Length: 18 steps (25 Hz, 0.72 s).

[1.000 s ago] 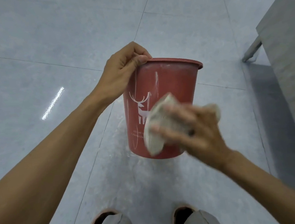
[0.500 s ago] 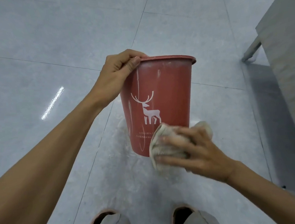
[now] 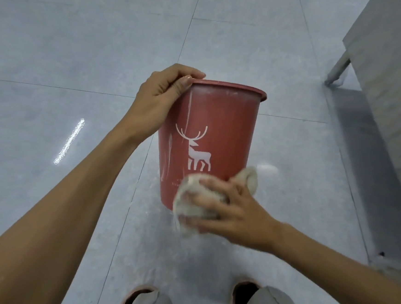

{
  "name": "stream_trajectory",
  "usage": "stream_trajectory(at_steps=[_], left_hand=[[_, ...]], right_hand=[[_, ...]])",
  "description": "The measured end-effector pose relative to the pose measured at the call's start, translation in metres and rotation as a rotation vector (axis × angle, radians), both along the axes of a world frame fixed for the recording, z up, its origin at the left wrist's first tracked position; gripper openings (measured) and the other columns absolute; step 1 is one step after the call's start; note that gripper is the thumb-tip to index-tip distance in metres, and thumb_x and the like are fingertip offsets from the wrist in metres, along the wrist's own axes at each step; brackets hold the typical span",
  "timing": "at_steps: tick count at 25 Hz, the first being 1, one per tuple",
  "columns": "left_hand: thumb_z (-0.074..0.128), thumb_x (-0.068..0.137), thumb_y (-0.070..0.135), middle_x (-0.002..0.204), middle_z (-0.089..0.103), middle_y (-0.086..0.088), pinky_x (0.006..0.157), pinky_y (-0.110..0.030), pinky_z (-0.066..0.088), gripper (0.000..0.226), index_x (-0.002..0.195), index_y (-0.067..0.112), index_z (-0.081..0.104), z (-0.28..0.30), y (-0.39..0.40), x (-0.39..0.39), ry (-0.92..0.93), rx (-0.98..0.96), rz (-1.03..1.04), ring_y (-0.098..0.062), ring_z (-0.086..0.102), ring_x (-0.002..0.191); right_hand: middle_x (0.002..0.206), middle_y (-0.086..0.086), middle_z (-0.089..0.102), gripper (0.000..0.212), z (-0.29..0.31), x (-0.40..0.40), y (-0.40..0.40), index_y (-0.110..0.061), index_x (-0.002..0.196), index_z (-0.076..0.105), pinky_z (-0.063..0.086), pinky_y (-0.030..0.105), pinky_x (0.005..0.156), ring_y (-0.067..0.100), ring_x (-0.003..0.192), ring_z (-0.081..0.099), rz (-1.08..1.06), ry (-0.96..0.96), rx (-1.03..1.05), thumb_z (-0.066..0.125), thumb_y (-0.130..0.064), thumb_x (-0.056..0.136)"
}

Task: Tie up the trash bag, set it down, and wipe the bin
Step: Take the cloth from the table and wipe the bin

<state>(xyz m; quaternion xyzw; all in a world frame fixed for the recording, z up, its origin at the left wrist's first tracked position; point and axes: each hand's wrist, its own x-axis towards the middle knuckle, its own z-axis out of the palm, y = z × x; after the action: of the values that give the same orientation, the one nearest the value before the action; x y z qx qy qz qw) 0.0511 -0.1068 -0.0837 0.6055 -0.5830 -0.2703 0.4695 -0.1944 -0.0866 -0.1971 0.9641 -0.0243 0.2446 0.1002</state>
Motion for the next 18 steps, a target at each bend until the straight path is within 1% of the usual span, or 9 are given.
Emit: stream_trajectory(at_steps=[2,3,5,7,9,11,13,15,18], left_hand=[[0.048,0.103,0.029,0.105,0.066,0.007,0.092,-0.027,0.045,0.019,0.111,0.020,0.062,-0.005,0.002,-0.002,0.002,-0.007,0.021,-0.008,0.059,0.101],[0.047,0.103,0.029,0.105,0.065,0.006,0.091,-0.025,0.044,0.018,0.110,0.021,0.062,-0.006,0.002,-0.002,-0.037,-0.017,0.036,-0.006,0.058,0.100],[0.044,0.104,0.024,0.107,0.066,0.001,0.093,-0.024,0.044,0.022,0.109,0.021,0.065,-0.007,0.000,0.000,-0.059,-0.058,0.044,-0.007,0.058,0.102],[0.043,0.105,0.020,0.108,0.067,0.002,0.095,-0.026,0.044,0.024,0.110,0.018,0.066,-0.007,-0.001,-0.001,0.026,-0.064,0.022,-0.007,0.060,0.104],[0.042,0.105,0.019,0.107,0.068,0.002,0.093,-0.024,0.047,0.025,0.112,0.013,0.065,-0.007,-0.003,-0.004,0.083,-0.046,-0.028,-0.007,0.061,0.102],[0.041,0.106,0.018,0.113,0.069,0.001,0.094,-0.020,0.047,0.027,0.118,0.010,0.064,-0.007,-0.004,0.001,0.096,-0.034,-0.067,-0.005,0.062,0.107],[0.041,0.106,0.016,0.123,0.067,0.005,0.099,-0.016,0.043,0.029,0.125,0.015,0.063,-0.006,-0.001,0.011,0.089,-0.005,-0.077,-0.003,0.059,0.117],[0.042,0.105,0.015,0.126,0.065,0.009,0.102,-0.016,0.041,0.030,0.127,0.019,0.062,-0.008,0.002,0.015,0.066,0.004,-0.021,-0.002,0.056,0.122],[0.049,0.102,0.016,0.111,0.068,0.007,0.099,-0.027,0.046,0.021,0.111,0.020,0.067,-0.014,0.005,0.010,0.071,-0.026,0.125,-0.006,0.061,0.107]], right_hand=[[0.144,-0.008,0.056,0.040,-0.003,-0.030,0.010,-0.040,0.127,0.066,0.047,0.044,0.094,0.028,0.134,0.043,0.100,0.140,-0.023,0.073,-0.026,0.089],[0.143,-0.006,0.058,0.038,0.002,-0.038,0.009,-0.037,0.128,0.066,0.047,0.044,0.092,0.028,0.132,0.044,0.100,0.117,0.004,0.071,-0.025,0.091],[0.141,0.000,0.058,0.034,0.024,-0.032,-0.010,-0.033,0.131,0.065,0.047,0.047,0.091,0.030,0.128,0.043,-0.029,-0.092,0.062,0.066,-0.025,0.098],[0.144,0.002,0.050,0.035,0.054,-0.003,-0.045,-0.034,0.132,0.063,0.045,0.049,0.095,0.031,0.127,0.040,-0.227,-0.370,0.096,0.066,-0.029,0.098],[0.149,0.005,0.045,0.033,0.069,0.032,-0.068,-0.037,0.134,0.060,0.038,0.049,0.104,0.033,0.132,0.035,-0.378,-0.481,0.143,0.058,-0.037,0.101],[0.155,0.007,0.041,0.037,0.055,0.049,-0.067,-0.039,0.138,0.056,0.031,0.050,0.109,0.039,0.139,0.028,-0.420,-0.378,0.151,0.047,-0.045,0.103],[0.158,0.004,0.036,0.038,0.027,0.041,-0.045,-0.041,0.140,0.053,0.030,0.049,0.106,0.040,0.143,0.024,-0.370,-0.259,0.154,0.046,-0.045,0.103],[0.157,0.000,0.036,0.042,0.004,0.015,-0.023,-0.042,0.139,0.054,0.035,0.050,0.097,0.039,0.142,0.027,-0.282,-0.185,0.147,0.062,-0.035,0.098],[0.152,-0.005,0.043,0.060,-0.012,-0.021,0.001,-0.040,0.135,0.059,0.043,0.050,0.093,0.035,0.137,0.034,-0.045,0.007,0.070,0.074,-0.013,0.084]])
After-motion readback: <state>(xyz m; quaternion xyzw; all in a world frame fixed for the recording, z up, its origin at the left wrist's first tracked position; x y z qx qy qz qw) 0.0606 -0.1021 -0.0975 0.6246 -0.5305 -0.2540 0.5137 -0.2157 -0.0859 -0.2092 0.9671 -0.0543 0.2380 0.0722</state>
